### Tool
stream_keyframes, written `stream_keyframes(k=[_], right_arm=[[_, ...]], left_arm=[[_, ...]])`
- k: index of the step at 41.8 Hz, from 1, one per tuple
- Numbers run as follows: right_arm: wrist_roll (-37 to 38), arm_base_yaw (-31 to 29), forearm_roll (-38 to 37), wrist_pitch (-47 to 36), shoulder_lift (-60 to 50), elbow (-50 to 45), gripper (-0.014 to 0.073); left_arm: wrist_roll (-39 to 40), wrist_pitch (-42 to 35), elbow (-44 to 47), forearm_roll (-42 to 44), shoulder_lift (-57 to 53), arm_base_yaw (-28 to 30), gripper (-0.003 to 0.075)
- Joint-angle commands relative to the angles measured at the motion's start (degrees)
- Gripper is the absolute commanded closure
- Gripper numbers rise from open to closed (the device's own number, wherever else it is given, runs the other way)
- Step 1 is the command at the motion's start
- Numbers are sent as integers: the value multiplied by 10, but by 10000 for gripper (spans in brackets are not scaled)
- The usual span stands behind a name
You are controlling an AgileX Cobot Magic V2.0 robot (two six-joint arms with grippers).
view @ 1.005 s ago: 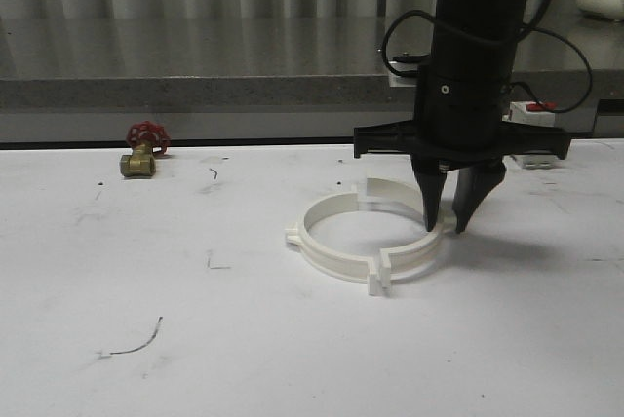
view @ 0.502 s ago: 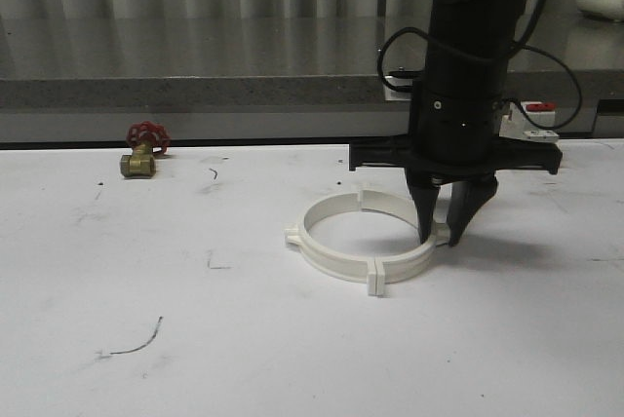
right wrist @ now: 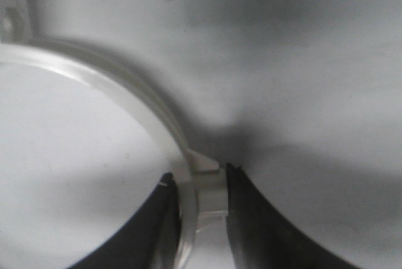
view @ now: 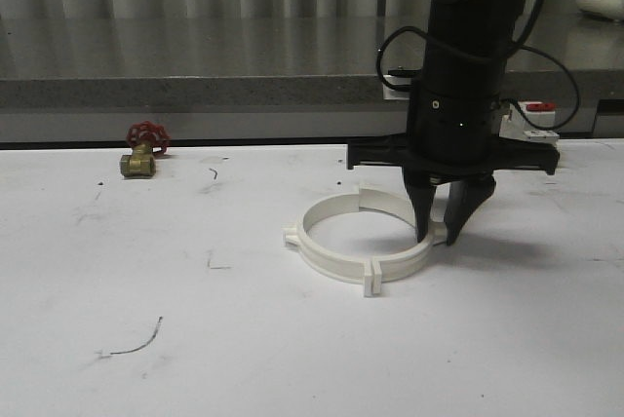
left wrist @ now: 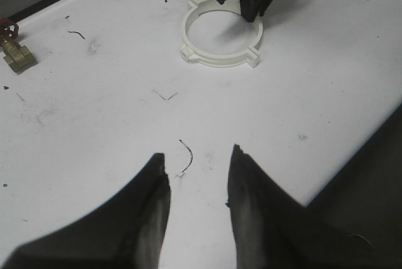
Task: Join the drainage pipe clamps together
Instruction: 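Open the right gripper and lift it off the joined ring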
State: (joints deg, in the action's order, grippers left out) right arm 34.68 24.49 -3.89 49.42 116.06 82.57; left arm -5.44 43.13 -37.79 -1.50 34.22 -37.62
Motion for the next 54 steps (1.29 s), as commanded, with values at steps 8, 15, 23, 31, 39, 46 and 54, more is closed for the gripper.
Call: stream_keyframes(k=[8,15,23,31,39,46,54], right_arm=[[0,0,-5,-5,-36,18,284],[-68,-4,2,-3,-94,16,284],[-283,-32,70,1,-202,6,284],[-360,-78,44,-58,-358,-85,284],[-360,-114,-9,-82,-525,-203,284],[-359,-115,14,-88,-680,-311,284],[-359,-115,51,-89,-820,-406,284]], left_arm=[[1,-37,-16,-6,0,0,491],[1,-37,-16,-6,0,0,491],[1,-37,-16,-6,0,0,491],[1,-37,-16,-6,0,0,491],[1,-37,-16,-6,0,0,491],[1,-37,-16,-6,0,0,491],[1,-37,-16,-6,0,0,491]])
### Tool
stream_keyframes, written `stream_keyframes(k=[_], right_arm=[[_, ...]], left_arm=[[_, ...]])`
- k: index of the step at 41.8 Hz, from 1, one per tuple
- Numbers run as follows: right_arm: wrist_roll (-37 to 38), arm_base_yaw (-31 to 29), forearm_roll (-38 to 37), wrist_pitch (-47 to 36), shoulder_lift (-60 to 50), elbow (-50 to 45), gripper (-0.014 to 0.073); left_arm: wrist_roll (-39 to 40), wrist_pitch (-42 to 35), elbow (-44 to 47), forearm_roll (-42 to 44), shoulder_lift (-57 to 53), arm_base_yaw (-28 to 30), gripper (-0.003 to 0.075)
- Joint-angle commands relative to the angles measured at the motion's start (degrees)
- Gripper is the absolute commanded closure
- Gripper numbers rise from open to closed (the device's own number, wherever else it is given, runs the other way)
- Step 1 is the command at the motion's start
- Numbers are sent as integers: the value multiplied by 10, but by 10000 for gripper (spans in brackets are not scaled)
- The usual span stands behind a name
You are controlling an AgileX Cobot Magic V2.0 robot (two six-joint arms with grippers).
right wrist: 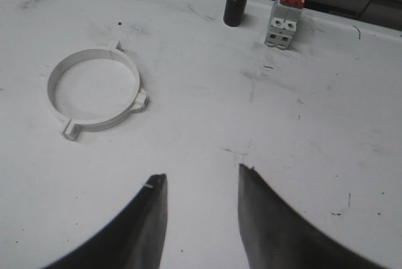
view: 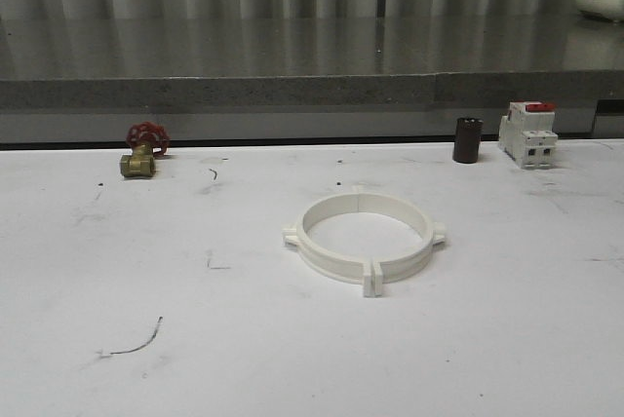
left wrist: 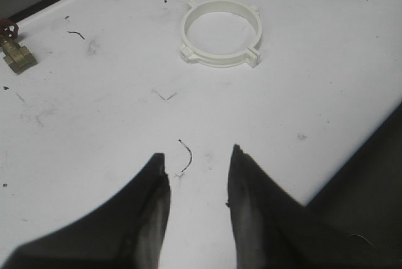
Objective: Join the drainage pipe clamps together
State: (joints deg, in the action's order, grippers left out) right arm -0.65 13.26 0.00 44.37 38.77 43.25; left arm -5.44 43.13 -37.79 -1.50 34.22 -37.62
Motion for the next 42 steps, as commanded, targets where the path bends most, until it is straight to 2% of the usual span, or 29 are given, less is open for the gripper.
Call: stream_keyframes(k=[1,8,13,26,29,37,42], right_arm=[[-6,-3,15,-38,-63,-22,284],[-6,-3,57,-20,-109,-51,284],[-6,-3,66,3,-109,-51,284],[-6,-3,73,-4,-109,-51,294],[-6,-3,71,-4,-109,-51,365],[-6,-3,71,-5,-109,-51,656],[-6,-3,71,-1,-109,-51,663]], left_arm=[[1,-37,-16,-6,0,0,491],[1,-37,-16,-6,0,0,491],[1,-37,-16,-6,0,0,491],[1,-38,-16,-6,0,0,491],[1,-38,-16,-6,0,0,491],[1,-38,-16,-6,0,0,491],[1,-38,-16,-6,0,0,491]])
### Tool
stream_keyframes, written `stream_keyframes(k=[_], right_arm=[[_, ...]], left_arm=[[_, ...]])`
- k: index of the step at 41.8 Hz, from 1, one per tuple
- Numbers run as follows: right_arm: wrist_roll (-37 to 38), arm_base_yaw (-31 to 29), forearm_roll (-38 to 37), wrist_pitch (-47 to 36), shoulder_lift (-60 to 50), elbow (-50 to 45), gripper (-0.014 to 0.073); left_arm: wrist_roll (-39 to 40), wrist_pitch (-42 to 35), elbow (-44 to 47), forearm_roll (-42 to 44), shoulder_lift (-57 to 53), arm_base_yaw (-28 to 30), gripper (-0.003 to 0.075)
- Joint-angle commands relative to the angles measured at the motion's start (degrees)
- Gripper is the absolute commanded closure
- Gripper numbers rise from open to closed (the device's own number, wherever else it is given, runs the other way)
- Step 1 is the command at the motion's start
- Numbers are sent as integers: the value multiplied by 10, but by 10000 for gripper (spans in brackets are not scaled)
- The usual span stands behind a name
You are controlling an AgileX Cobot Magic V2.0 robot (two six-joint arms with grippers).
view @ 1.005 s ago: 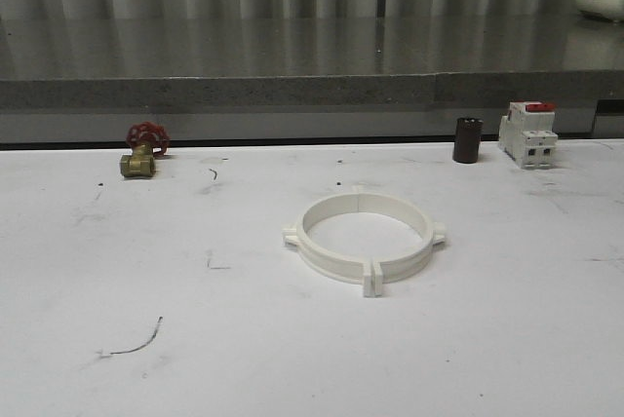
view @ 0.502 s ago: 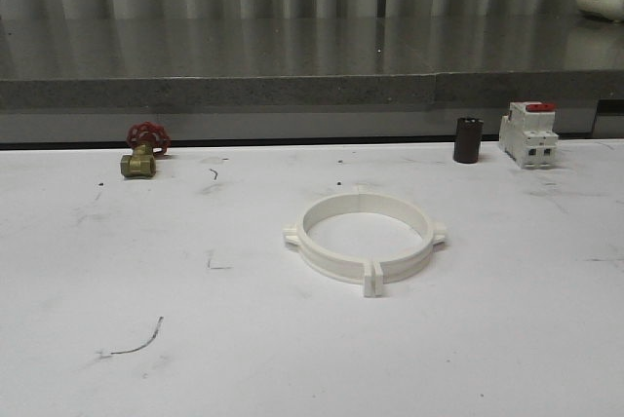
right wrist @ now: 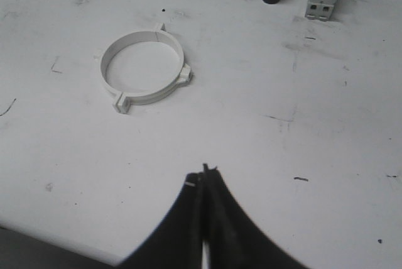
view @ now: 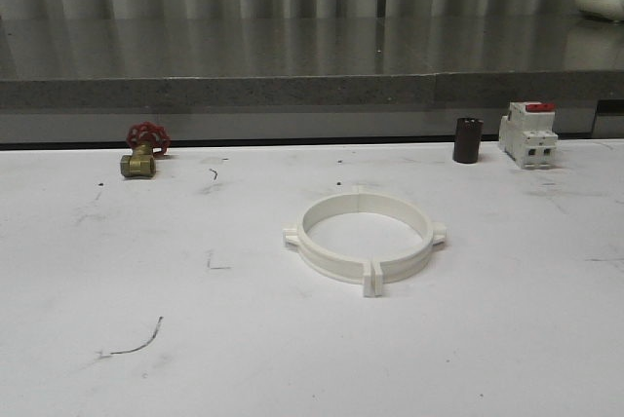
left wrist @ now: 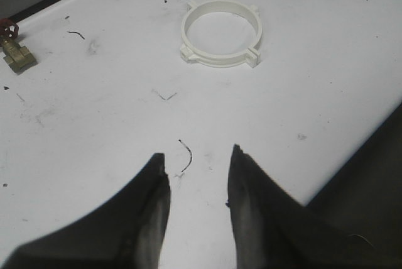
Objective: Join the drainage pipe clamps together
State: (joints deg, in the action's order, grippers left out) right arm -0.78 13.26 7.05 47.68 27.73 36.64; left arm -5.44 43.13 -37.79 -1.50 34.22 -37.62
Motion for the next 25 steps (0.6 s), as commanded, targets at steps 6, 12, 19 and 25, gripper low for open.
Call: stream_keyframes(k=[6,12,19,25], right_arm=[[-5,-3,1,-34,2,15,662],[-5,-3,1,-34,2,15,662],[-5,-3,1,-34,2,15,663],[-5,-3,1,-34,2,15,663]], left_arm=[[1,-42,-16,-6,0,0,491],[1,-55,-16,-6,0,0,555],[1,-55,-16,-6,0,0,716],[1,-55,-16,-6,0,0,741]])
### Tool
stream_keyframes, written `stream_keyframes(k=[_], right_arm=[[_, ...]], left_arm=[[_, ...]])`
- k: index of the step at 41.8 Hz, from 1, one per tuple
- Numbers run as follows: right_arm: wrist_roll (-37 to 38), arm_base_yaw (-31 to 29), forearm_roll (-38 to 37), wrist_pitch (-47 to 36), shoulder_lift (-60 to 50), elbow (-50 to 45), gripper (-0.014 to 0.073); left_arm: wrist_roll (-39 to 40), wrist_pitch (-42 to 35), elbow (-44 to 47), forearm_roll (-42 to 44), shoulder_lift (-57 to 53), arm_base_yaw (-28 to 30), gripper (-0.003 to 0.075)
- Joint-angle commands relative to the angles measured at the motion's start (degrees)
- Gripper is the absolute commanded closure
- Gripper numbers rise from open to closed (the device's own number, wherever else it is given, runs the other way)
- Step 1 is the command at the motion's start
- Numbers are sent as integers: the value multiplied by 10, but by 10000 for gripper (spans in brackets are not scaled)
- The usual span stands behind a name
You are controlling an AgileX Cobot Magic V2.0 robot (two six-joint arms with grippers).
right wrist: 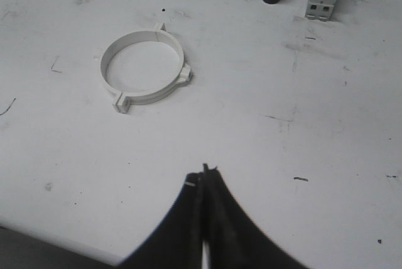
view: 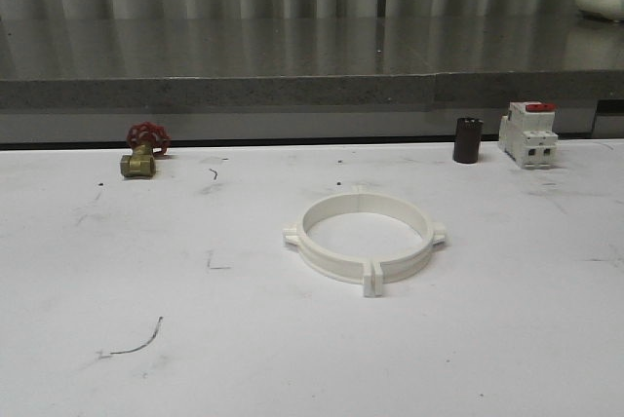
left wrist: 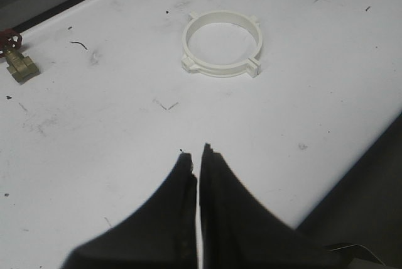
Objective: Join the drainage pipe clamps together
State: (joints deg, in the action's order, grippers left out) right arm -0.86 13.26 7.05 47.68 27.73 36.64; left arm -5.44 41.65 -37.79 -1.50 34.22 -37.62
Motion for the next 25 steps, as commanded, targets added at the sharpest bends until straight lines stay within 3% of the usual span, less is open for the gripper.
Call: stream_keyframes(k=[1,15,25], right_arm=[[-4,-3,1,-34,2,15,663],[-4,-3,1,-34,2,15,663],[-4,-3,1,-34,2,15,663]], left_arm=[[1,-40,-16,-6,0,0,741],[1,-42,-16,-6,-4,2,741],[1,-42,-16,-6,-38,38,741]])
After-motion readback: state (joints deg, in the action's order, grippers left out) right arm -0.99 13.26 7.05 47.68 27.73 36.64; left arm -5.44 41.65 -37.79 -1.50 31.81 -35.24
